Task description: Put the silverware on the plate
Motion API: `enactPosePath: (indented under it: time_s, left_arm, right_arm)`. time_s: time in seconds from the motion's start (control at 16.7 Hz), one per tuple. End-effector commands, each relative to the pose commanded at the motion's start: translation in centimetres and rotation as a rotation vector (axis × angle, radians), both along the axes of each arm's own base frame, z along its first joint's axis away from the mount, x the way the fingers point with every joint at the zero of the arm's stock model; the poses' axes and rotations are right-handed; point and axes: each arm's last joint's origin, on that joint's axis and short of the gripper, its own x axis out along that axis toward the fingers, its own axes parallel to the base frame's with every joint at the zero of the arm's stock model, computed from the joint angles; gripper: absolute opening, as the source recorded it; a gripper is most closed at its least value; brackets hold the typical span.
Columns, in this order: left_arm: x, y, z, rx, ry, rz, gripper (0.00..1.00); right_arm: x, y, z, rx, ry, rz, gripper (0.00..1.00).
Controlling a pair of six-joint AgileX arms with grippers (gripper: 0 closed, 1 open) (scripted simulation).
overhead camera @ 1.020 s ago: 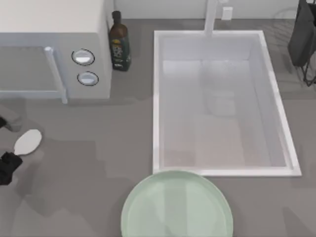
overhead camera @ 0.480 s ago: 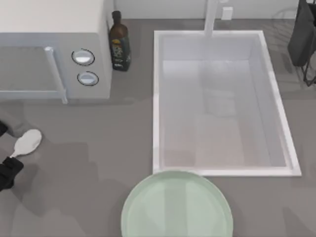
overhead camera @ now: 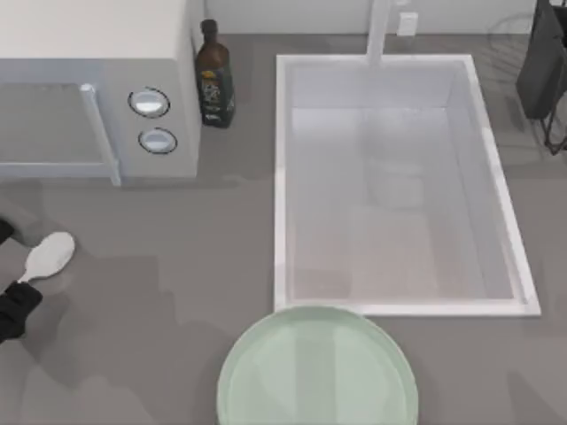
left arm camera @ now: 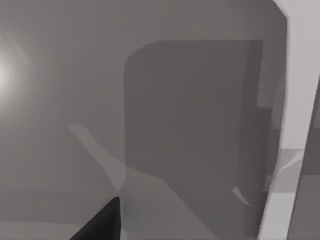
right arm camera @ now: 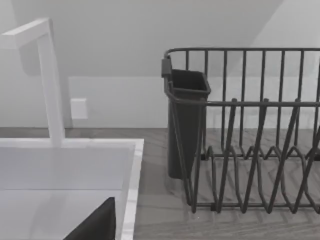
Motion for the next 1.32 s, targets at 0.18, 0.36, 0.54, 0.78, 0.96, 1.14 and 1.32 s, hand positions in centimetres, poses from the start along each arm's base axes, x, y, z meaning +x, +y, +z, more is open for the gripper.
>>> enactPosePath:
  time_s: [0.18,0.36,0.54,0.78,0.96,1.14,1.32]
  left_arm:
    - [0.0,0.0,0.0,0.000,0.000,0.000,0.10]
    - [0.0,0.0,0.0,0.000,0.000,0.000,0.00]
    - [0.0,0.0,0.0,0.000,0.000,0.000,0.00]
    - [0.1,0.0,2.2,-0.015,-0.030,0.006,0.00]
    - [0.4,0.1,3.2,-0.015,-0.034,0.008,0.00]
    - [0.6,0.1,6.1,-0.017,-0.022,0.005,0.00]
    - [0.3,0.0,9.6,-0.019,-0.005,0.003,0.00]
  right_arm:
    - [0.0,0.0,0.0,0.000,0.000,0.000,1.00]
    - [0.0,0.0,0.0,0.000,0.000,0.000,1.00]
    - [0.0,0.0,0.0,0.000,0.000,0.000,1.00]
    - [0.0,0.0,0.0,0.000,0.000,0.000,1.00]
    - [0.0,0.0,0.0,0.000,0.000,0.000,1.00]
    - [0.0,0.0,0.0,0.000,0.000,0.000,1.00]
    - [0.0,0.0,0.0,0.000,0.000,0.000,1.00]
